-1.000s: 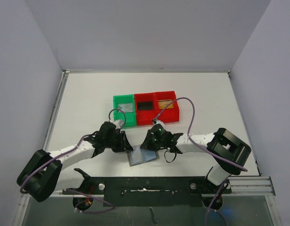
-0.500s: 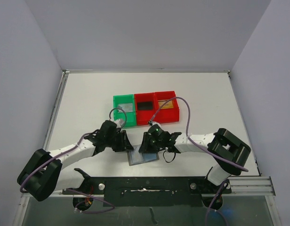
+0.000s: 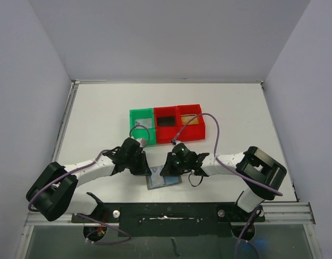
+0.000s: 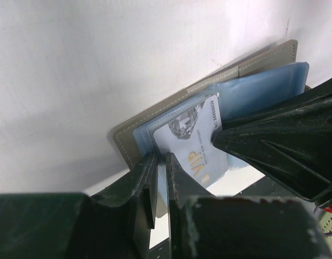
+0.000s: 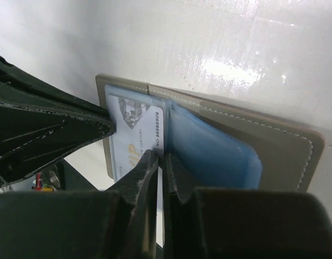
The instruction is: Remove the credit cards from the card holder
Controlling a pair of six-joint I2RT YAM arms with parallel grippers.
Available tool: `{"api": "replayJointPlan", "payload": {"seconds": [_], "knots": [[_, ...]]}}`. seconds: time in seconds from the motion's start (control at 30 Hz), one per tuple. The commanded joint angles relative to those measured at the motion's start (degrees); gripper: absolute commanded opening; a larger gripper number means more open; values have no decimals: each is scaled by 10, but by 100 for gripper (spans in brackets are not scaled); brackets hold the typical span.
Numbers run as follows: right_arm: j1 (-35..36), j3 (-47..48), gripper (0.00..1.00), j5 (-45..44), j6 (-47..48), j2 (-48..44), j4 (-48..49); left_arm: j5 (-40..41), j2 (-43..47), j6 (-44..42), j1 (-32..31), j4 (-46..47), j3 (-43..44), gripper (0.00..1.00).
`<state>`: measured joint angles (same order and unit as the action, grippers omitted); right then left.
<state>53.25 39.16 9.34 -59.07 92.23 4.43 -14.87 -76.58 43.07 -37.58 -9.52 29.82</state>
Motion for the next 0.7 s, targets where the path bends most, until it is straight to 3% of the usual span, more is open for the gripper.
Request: {"api": "replayJointPlan", "payload": {"seconds": [0.0,0.27,0.57,0.67], "knots": [[-7,-32,0,32,-14,-17,90,42,-18,-7,-10,-11,32,8],[-47,-95,0,86,-17,-53,151,62,-38,-15,-10,-28,43,4],[-55,-105,9,110,-19,-42,167,65,-37,-15,-10,-21,35,3],[-56,-95,7,110,-20,-27,161,65,-25,-14,-10,-23,33,4]]}}
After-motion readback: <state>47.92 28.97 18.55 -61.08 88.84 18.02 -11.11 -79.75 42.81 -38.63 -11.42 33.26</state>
